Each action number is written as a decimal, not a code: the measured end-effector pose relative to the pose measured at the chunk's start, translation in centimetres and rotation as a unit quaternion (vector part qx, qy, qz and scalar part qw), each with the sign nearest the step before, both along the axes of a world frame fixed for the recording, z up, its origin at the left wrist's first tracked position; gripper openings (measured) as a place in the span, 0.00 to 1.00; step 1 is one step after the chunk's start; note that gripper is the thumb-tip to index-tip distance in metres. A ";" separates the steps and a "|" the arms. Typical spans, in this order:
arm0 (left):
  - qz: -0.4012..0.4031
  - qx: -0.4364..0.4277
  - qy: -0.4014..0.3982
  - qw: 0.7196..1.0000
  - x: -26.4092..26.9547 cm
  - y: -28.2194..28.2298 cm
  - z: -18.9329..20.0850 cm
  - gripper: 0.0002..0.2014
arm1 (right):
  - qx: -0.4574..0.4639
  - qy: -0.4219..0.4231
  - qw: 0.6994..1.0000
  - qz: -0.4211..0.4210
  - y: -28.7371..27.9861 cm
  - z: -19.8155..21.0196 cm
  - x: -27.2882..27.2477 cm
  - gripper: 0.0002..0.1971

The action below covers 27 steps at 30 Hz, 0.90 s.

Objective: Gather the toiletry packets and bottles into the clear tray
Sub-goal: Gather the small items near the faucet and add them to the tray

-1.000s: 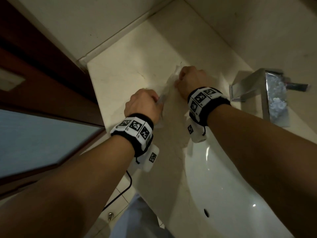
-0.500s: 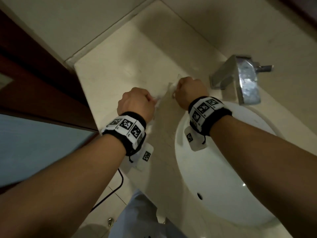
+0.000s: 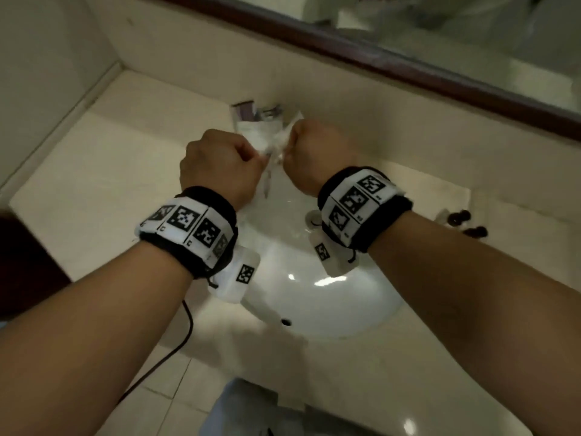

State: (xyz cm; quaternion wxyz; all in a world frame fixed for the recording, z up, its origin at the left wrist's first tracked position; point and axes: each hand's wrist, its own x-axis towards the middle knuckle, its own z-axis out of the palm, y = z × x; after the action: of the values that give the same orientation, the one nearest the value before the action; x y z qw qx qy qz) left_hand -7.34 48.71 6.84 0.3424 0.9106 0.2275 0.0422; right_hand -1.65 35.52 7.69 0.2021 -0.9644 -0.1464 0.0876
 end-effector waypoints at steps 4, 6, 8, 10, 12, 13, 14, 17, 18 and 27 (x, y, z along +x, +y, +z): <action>-0.077 0.003 -0.015 0.997 1.1 -8.5 1.0 0.11 | 0.013 -0.023 0.996 -0.083 -9.1 1.5 -0.8 0.12; -0.123 0.005 -0.024 0.992 1.6 -13.0 1.1 0.11 | 0.003 -0.028 0.991 -0.127 -14.2 1.7 -1.3 0.12; -0.173 0.006 -0.018 0.985 1.8 -17.9 1.0 0.10 | 0.000 -0.035 0.984 -0.174 -19.5 1.8 -2.2 0.11; -0.218 -0.001 -0.009 0.976 1.8 -22.2 0.5 0.10 | -0.008 -0.038 0.976 -0.212 -24.2 1.6 -3.2 0.10; -0.272 -0.001 0.000 0.962 1.7 -27.1 -0.1 0.11 | -0.025 -0.033 0.967 -0.252 -29.4 1.4 -4.6 0.11; -0.295 -0.002 0.009 0.956 1.6 -29.4 -0.5 0.11 | -0.036 -0.029 0.962 -0.271 -31.8 1.2 -5.3 0.11; -0.317 0.000 0.018 0.948 1.3 -31.8 -0.8 0.11 | -0.044 -0.024 0.955 -0.291 -34.2 0.9 -6.1 0.11; -0.378 0.000 0.045 0.925 0.5 -38.0 -2.1 0.10 | -0.061 -0.012 0.938 -0.342 -40.4 0.0 -8.7 0.12; -0.395 -0.001 0.050 0.918 0.2 -39.7 -2.7 0.09 | -0.063 -0.004 0.931 -0.359 -42.2 -0.4 -9.5 0.12; -0.489 0.081 0.121 0.860 -1.2 -48.5 -7.8 0.09 | -0.034 0.063 0.873 -0.482 -51.0 -5.7 -14.7 0.13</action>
State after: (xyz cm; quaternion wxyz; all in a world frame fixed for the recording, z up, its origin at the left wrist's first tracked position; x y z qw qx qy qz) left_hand -8.49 0.25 -0.99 0.2140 0.9270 -0.2120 -0.2234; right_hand -16.34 -15.50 2.00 0.1948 -0.9143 0.3523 0.0451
